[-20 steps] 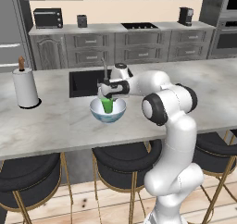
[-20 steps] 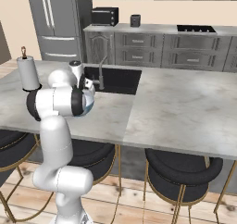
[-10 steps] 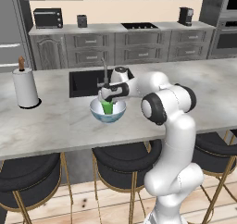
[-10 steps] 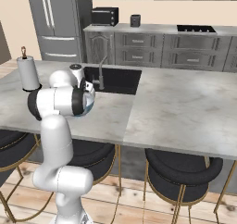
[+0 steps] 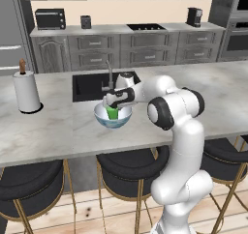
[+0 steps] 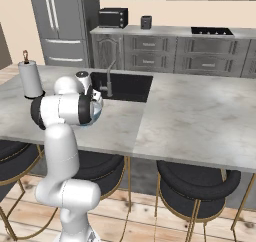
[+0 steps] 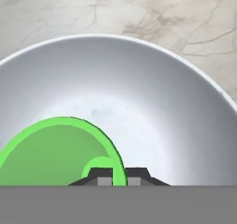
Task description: Place the cup inside the bowl on the dining table and move the bowl to any counter.
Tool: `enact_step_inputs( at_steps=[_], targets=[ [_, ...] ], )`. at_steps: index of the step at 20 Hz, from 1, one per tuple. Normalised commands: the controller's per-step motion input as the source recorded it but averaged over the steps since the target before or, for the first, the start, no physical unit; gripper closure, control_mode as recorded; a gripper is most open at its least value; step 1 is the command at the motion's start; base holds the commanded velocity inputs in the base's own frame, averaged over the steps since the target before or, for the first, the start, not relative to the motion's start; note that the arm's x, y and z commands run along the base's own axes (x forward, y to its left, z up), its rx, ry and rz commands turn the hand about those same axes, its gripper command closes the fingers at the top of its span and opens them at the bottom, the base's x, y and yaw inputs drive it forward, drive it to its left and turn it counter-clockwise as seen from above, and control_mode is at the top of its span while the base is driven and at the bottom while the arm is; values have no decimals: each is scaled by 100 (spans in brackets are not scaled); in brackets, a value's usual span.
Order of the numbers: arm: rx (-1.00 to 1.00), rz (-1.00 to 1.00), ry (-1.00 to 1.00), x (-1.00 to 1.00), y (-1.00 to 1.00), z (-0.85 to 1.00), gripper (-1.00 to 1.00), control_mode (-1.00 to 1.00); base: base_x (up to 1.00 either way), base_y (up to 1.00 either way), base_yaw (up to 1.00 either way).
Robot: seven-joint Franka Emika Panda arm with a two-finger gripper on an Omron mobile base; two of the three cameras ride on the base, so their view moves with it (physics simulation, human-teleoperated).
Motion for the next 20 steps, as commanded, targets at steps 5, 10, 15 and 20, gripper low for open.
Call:
enact_step_inputs(
  at_steps=[5,10,15,20],
  targets=[
    [0,0,0,0,0,-7,100,-100,0,0,0],
    [0,0,0,0,0,0,100,-100,0,0,0],
    [0,0,0,0,0,-2,-100,-100,0,0,0],
    [0,0,0,0,0,0,-100,-100,0,0,0]
  ],
)
